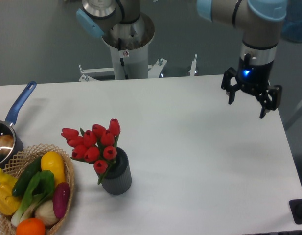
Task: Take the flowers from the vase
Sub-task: 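Move the open gripper toward the red tulip stems above the vase, then lower the gripper around the tulip stems at the vase rim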
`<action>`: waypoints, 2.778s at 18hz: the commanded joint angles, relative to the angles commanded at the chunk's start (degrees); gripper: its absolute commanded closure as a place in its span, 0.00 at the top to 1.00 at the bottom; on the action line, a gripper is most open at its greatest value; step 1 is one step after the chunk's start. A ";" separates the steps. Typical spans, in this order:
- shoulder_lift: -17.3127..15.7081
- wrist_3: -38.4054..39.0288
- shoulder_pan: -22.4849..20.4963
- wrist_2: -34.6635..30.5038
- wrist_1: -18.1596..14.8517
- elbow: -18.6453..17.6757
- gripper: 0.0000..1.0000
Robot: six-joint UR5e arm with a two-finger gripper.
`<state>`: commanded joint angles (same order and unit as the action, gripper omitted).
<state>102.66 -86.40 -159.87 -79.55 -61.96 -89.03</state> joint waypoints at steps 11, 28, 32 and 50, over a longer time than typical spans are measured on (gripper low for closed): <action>-0.26 4.30 -2.89 14.23 2.37 -5.17 1.00; -1.94 5.45 4.47 34.19 1.76 -13.36 1.00; -1.23 5.36 9.39 35.16 1.76 -13.36 1.00; 3.60 1.76 13.53 46.68 2.37 -13.89 1.00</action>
<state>106.26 -84.64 -146.34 -32.87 -59.59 -102.92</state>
